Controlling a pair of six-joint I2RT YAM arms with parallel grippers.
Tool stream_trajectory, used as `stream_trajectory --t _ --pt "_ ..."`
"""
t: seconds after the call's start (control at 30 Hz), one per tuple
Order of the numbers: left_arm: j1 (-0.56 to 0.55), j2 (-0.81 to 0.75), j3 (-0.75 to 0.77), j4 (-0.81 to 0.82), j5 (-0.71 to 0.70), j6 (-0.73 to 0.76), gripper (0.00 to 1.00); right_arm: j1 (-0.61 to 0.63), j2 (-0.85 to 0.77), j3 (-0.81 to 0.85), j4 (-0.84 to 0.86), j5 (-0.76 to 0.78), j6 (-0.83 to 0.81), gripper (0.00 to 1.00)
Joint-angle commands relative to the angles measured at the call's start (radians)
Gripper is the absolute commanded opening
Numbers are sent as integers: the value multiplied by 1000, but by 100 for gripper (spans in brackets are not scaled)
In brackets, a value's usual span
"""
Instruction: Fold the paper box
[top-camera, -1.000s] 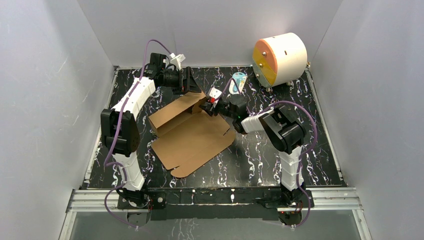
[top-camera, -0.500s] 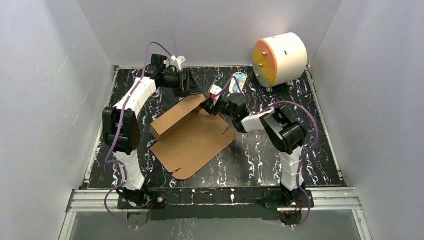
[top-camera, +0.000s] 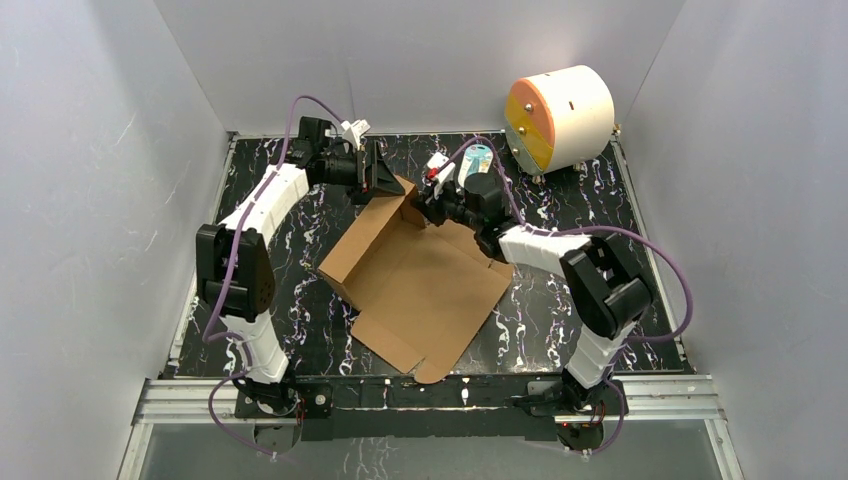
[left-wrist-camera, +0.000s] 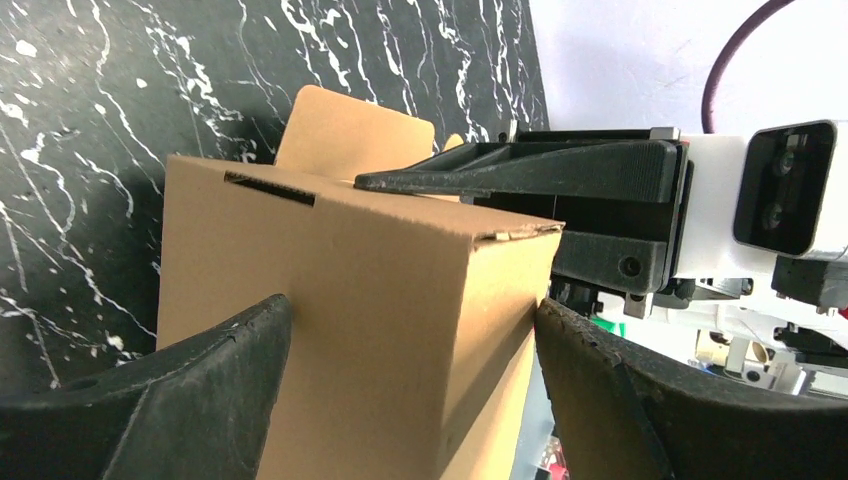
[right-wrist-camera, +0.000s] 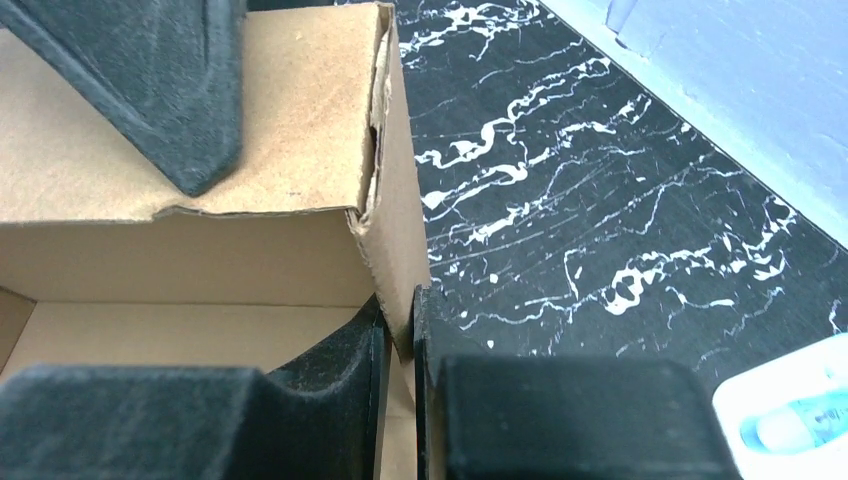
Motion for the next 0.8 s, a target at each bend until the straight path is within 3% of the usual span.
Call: stream_trajectory --t 0.0,0.37,0.77 --pt "-6 -79 -52 -20 8 -14 87 10 -120 -36 -58 67 9 18" --pt "-11 -78 -106 15 -12 -7 85 59 -144 -208 -3 266 34 17" --pt "-55 -59 -143 49 1 -16 79 87 -71 -250 227 269 3 25"
